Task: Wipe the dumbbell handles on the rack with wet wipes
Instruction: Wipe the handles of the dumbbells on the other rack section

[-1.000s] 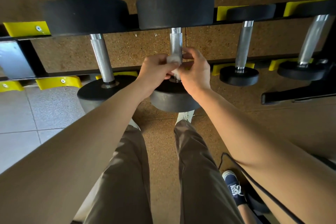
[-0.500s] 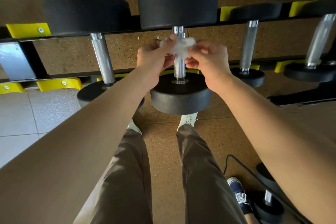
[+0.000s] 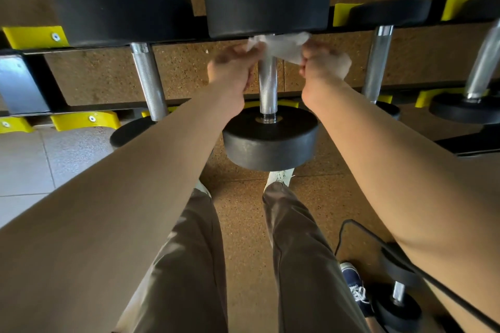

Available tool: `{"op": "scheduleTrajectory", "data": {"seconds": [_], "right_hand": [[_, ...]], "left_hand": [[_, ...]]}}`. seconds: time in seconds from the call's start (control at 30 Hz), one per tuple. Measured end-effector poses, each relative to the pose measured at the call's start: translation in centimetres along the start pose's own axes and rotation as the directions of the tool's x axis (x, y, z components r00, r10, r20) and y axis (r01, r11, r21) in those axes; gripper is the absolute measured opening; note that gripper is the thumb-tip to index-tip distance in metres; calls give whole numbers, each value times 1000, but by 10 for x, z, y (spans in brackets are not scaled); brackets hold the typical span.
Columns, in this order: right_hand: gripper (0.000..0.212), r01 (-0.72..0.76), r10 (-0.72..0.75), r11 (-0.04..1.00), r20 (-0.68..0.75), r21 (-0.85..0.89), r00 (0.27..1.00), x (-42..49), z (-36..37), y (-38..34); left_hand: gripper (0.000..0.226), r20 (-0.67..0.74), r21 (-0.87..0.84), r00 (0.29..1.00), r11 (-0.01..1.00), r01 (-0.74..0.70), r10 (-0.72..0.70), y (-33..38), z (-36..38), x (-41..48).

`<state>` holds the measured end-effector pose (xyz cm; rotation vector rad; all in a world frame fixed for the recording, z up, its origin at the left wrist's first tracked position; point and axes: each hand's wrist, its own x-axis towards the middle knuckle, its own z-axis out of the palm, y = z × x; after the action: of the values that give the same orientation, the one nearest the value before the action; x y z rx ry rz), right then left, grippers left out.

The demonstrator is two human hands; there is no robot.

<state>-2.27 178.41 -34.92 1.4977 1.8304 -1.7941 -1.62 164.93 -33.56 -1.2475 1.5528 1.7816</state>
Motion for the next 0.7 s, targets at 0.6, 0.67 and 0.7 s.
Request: {"op": "scheduleTrajectory", "data": {"seconds": [0.6,0.67,0.7], "right_hand": [[12,-40,56,994,172,-97,984,9,-14,12],[6,1,32,992,263,-126,964,-4,-13,13],[3,37,10,990,326,-135,945,-10,-13,13]], "left_hand": [[6,88,191,996,982,1,-19,-10,-12,14],[8,23,401,1000,916,-26,18,-21,-24,16],[14,-39,458,999,889,-14,36,-26,-29,19]]}}
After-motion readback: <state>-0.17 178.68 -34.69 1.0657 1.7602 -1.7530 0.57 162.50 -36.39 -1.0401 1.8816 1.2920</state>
